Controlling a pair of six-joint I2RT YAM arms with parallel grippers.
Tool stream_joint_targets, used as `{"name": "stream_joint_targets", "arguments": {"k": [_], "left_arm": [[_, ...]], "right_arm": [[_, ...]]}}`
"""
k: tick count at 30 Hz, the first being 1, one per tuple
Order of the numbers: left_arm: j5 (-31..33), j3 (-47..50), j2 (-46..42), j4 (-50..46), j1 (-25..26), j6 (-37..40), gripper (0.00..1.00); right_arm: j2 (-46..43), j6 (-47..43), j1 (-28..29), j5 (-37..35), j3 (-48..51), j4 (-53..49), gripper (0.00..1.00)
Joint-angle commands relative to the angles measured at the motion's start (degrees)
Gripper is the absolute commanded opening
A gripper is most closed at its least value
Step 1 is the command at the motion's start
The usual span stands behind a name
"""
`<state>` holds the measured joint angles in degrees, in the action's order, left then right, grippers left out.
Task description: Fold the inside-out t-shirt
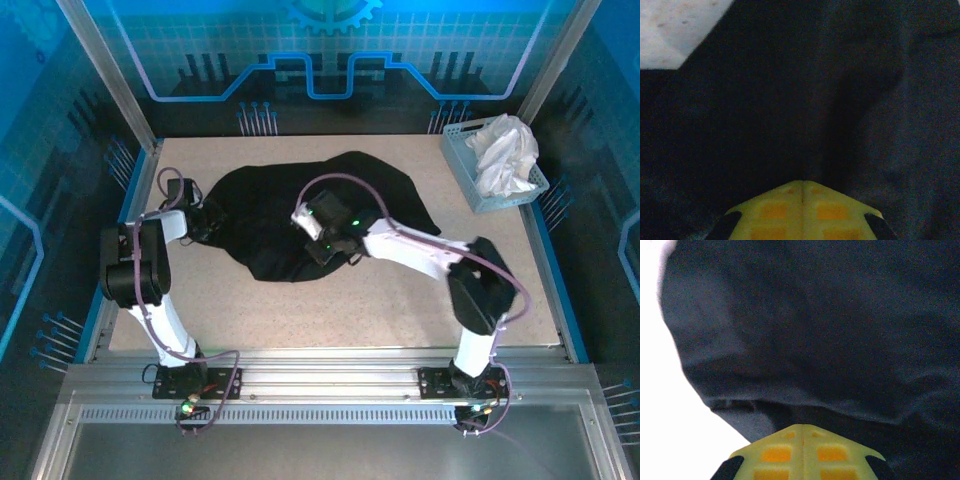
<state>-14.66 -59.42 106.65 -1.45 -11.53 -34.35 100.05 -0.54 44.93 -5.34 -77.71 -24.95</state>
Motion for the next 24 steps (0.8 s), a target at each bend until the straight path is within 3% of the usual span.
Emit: {"name": "stream_joint_targets", "arguments": {"k": [1,5,10,12,15,18,24], "left_arm": [[-4.31,0.6,-5.3,2.95,-0.63,-1.83,0.0],[-3.03,3.6,-14.29,3.47,-0.6,-2.41,0.0],[-0.08,6.62,-17.53,1.12,-0.6,-0.29,0.0],[1.07,6.98,-17.07,-0.59,-0.54,0.98,0.27],[2.25,7.31,-15.99,-1.8,-0.59,1.94,0.51],[1.98,5.84,-13.76,-3.32,-0.6,2.62,0.59],[0.31,2.13,-8.01,-5.05,0.47,3.07,0.65]], "right_arm": [[-9.91,2.93,-3.76,7.68,0.57,3.07,0.0],[-15.89,2.44,-5.55,12.06,2.25,4.05,0.0],[-12.19,-0.63,-1.53,7.01,4.61,2.82,0.38],[-8.75,-1.16,0.81,4.87,4.85,3.04,0.5],[-2.7,-1.1,3.2,2.77,3.95,3.28,0.61],[3.79,-0.94,4.4,1.31,1.9,2.88,0.73],[14.62,-0.53,5.68,-2.18,-3.34,-1.64,0.77]]}}
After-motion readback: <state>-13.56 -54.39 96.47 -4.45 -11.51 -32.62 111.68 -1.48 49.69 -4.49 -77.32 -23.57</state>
